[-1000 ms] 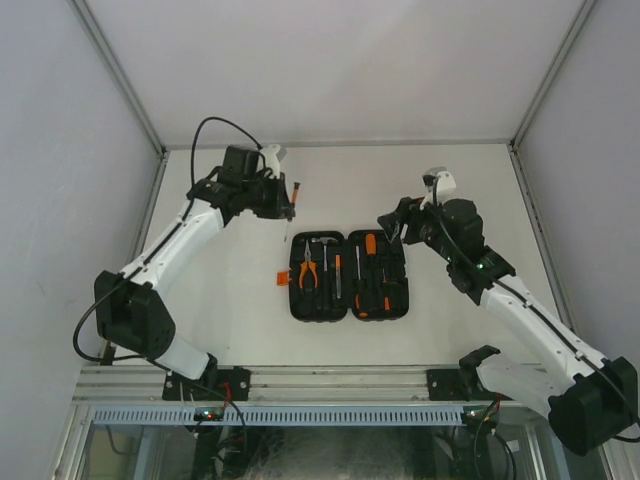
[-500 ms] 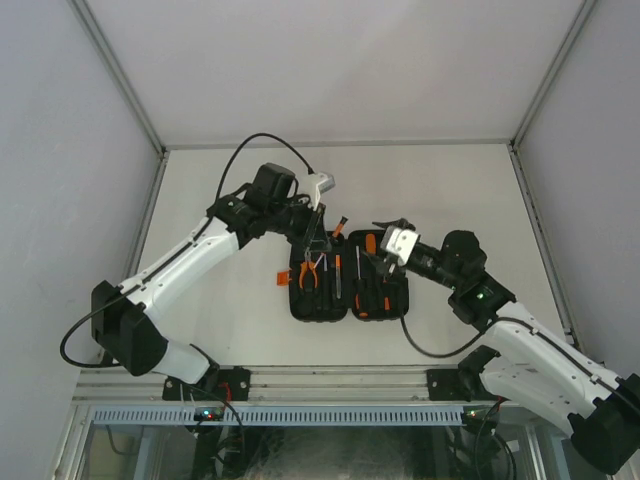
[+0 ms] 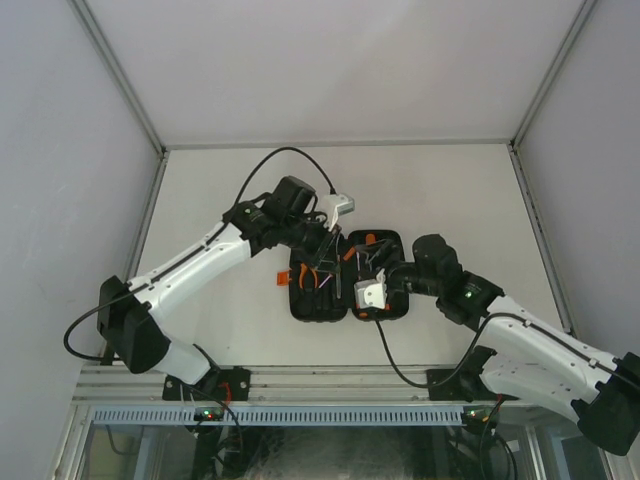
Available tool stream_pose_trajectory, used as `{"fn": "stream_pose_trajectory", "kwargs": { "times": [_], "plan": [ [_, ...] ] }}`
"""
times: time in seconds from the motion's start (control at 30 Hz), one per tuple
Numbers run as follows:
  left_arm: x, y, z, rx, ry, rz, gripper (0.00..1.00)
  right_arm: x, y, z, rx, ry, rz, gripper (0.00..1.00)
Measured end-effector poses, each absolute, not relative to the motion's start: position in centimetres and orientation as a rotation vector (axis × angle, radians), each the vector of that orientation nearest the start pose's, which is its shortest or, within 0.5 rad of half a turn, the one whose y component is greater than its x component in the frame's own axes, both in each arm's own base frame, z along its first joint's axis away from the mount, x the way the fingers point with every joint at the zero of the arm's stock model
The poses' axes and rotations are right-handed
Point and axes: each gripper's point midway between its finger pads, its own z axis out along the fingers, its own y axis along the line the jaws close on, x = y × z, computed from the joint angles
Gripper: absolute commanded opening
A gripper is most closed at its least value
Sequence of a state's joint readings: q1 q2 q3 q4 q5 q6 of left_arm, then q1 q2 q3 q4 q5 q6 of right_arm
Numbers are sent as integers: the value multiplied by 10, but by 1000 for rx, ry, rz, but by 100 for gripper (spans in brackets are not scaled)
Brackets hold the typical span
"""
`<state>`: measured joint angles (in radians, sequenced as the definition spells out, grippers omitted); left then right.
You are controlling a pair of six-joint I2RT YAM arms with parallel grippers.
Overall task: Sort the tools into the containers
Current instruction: Pick up the screwdriver from the center of the board.
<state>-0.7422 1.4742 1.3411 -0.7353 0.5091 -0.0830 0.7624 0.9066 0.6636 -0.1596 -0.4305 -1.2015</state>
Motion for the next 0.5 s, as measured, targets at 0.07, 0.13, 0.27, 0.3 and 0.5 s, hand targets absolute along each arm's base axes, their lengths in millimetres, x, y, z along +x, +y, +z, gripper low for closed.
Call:
{"fn": "stream_pose_trajectory", "kwargs": {
  "times": [0.07,0.13,0.27,0.3,0.5],
  "plan": [
    [202,-309,200,1062,2329,-970,0,215,258,205,-1785,815,101,56],
    [200,-310,196,1076,2343,-968,0,214,259,200,-1815,798,79,54],
    [196,-313,193,1111,2353,-964,0,215,261,191,-1869,783,44,45],
    [194,-314,193,1120,2351,-965,0,216,261,189,-1882,781,37,41],
    [185,-317,192,1177,2349,-964,3,220,267,186,-1924,757,-1,21]
  ]
}}
